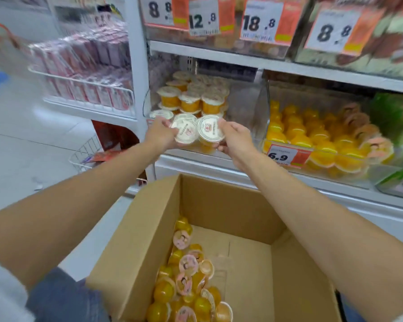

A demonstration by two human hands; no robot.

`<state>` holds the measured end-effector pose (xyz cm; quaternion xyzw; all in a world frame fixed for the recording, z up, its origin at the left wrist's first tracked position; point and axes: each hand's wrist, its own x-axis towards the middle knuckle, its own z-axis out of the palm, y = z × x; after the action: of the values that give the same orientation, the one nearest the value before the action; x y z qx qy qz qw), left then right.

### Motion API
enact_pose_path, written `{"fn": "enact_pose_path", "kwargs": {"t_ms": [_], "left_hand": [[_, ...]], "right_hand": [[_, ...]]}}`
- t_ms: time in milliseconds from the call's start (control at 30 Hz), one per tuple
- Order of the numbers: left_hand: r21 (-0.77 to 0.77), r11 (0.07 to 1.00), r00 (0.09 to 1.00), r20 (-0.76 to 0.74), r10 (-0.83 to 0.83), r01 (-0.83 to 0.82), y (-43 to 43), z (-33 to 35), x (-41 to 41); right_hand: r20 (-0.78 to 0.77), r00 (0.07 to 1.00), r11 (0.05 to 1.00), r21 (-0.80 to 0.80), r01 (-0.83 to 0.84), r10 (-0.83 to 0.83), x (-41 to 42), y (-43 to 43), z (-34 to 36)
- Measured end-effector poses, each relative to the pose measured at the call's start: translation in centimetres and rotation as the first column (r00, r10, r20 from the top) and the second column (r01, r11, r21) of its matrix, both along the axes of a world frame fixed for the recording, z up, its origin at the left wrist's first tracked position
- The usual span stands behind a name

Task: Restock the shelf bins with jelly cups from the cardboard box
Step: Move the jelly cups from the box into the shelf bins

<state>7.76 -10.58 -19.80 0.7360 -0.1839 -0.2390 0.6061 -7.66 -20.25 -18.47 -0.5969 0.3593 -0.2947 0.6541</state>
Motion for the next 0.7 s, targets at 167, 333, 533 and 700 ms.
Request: {"fn": "enact_pose_path", "kwargs": {"t_ms": [167, 333, 533, 700], "left_hand": [[0.036, 0.989, 0.942, 0.312, 0.126, -0.144, 0.5, 3.1, 6.5], [0.195, 0.956, 0.753, 0.658, 0.037, -0.218, -1.0, 1.2, 8.1], [0.238, 0.929, 0.765, 0.64, 0.07, -0.284, -1.6, 2.1, 8.3], [0.31, 0.864, 0.527, 0.848, -0.062, -0.397, -1.9, 1.9, 7.7]], "right_hand": [[-0.017, 0.99, 0.987, 0.085, 0.139, -0.138, 6.9, -1.3, 3.9], [-0.205, 0.978, 0.994, 0.091, 0.052, -0.033, 10.3, -1.5, 3.4], [-0.169, 0.986, 0.996, 0.091, 0.022, -0.007, 10.8, -2.1, 2.5], [-0.149, 0.988, 0.998, -0.049, 0.037, -0.044, 10.5, -1.9, 1.1]]}}
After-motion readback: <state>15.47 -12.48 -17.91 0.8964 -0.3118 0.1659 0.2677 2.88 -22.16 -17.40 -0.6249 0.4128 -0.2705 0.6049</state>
